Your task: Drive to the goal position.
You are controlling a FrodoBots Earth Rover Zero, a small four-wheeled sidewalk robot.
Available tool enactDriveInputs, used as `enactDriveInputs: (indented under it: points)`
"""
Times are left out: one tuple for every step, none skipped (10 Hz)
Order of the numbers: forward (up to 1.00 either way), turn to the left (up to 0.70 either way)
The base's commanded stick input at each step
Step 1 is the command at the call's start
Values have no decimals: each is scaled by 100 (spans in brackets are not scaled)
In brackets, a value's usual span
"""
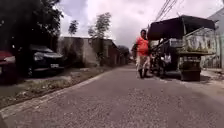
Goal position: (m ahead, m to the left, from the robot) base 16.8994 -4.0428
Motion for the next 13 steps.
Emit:
enactDriveInputs:
  points:
    - [70,0]
    - [70,0]
    - [70,0]
    - [70,0]
    - [70,0]
    - [70,0]
    - [70,0]
    - [70,0]
    - [70,0]
    - [70,0]
    - [70,0]
    - [70,0]
    - [70,0]
